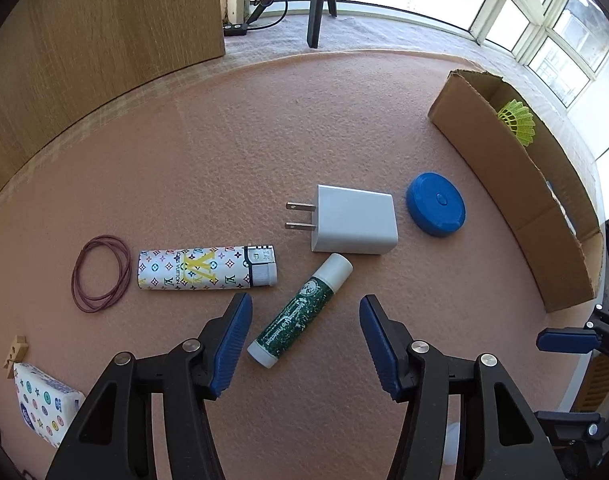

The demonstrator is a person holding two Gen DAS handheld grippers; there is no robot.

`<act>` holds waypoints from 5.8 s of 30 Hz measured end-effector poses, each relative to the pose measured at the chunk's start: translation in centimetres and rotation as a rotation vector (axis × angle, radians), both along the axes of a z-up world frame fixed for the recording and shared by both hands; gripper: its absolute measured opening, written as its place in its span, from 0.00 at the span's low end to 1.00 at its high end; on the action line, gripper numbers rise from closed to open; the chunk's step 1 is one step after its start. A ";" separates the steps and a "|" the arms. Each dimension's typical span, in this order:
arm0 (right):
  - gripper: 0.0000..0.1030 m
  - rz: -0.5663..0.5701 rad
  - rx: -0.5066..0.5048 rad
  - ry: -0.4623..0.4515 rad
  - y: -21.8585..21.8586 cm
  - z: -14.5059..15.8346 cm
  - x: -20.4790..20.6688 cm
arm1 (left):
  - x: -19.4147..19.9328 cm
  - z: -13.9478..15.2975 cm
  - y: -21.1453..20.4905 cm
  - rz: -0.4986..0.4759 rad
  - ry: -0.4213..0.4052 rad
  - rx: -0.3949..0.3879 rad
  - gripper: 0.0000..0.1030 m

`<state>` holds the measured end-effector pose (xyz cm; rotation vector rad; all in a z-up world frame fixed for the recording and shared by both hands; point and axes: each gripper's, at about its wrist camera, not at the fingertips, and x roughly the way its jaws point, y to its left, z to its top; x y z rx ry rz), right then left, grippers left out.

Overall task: Organize objects
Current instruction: 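Lower the left tool onto the green glue stick and close it, then lift the glue stick with the left tool while the right tool grasps the white cap, then carry the glue stick and white cap into the box and release both, then move the right tool back to the white charger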

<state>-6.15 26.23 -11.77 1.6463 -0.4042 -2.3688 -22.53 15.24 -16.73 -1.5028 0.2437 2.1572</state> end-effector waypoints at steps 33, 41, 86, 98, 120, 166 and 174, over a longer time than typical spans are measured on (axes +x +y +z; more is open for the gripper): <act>0.47 0.197 0.258 0.000 -7.5 -3.4 0.3 | 11.4 -0.4 -7.3 0.225 -0.028 0.093 0.16; 0.30 0.236 0.317 0.018 -8.6 -3.2 1.1 | 13.0 -0.6 -7.7 0.262 -0.027 0.111 0.16; 0.12 -0.136 0.279 0.185 8.3 6.3 2.1 | 7.0 8.8 6.5 0.031 0.113 0.202 0.16; 0.12 -0.221 0.313 0.185 14.2 6.9 2.9 | 3.4 10.3 15.8 -0.051 0.135 0.239 0.16; 0.64 -0.222 0.363 0.214 15.6 6.2 2.6 | 0.9 9.2 21.8 -0.057 0.131 0.229 0.67; 0.64 0.126 -0.001 0.143 1.5 4.2 -11.5 | 4.1 2.3 -2.6 0.353 0.011 0.144 0.66; 0.54 0.140 -0.026 0.035 -1.2 0.7 -15.5 | 4.2 1.7 -3.5 0.368 -0.001 0.166 0.62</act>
